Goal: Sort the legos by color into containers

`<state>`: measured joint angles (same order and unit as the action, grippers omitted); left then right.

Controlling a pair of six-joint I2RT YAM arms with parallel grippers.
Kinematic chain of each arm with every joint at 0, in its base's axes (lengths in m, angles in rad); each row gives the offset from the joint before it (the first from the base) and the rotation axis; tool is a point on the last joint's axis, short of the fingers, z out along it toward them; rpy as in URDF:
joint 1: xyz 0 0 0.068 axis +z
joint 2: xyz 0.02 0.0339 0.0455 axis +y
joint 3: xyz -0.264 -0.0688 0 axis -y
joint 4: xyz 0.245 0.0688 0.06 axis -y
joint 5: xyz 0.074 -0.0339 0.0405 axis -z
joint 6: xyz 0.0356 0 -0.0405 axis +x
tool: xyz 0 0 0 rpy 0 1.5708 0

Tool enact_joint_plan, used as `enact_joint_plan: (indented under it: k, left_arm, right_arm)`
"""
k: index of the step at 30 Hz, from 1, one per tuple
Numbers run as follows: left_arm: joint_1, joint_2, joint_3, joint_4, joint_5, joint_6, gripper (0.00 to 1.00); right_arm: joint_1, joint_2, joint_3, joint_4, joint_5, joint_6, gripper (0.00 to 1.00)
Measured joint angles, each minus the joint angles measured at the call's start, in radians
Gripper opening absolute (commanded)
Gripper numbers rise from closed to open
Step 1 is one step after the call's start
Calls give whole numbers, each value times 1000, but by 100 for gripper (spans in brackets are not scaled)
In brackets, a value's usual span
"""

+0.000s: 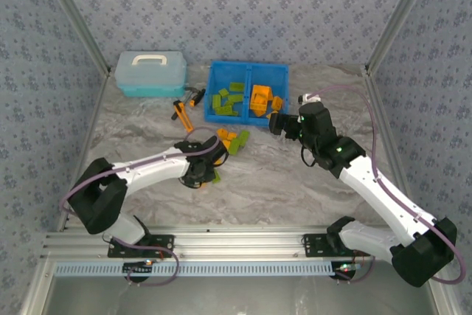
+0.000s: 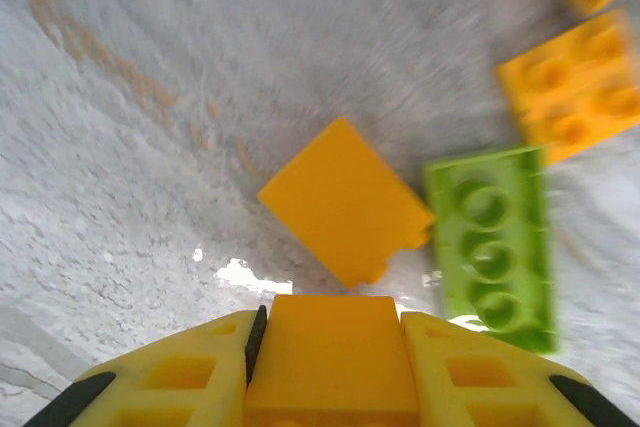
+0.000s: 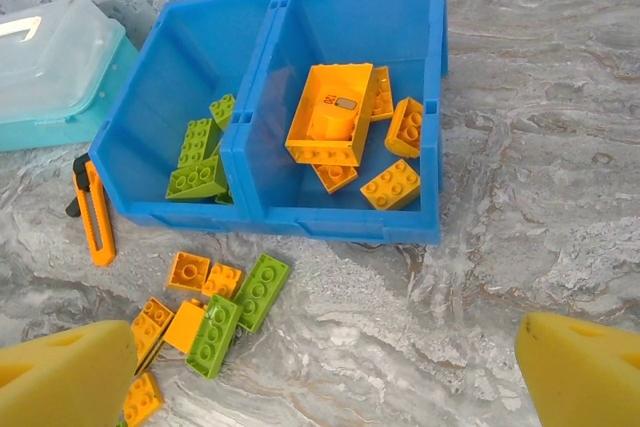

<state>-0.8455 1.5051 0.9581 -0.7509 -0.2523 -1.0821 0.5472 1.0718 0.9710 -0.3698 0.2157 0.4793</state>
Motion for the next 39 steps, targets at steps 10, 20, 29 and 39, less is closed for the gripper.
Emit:
enact_joint_plan:
  k: [10, 20, 29, 39]
  left_arm:
    - [103, 75, 410, 91, -90, 254, 17]
    - [114, 563, 924, 307, -24, 467, 19]
    - [113, 985, 1404, 329, -16, 595, 43]
    - [103, 1019, 1612, 235, 26, 654, 62]
  right_arm:
    - [0, -2, 0, -3, -11, 4, 100]
    - [0, -64, -11, -24, -10, 11, 100]
    - [0, -123, -13, -74, 12, 11, 100]
    - [0, -127, -13, -76, 16, 3, 100]
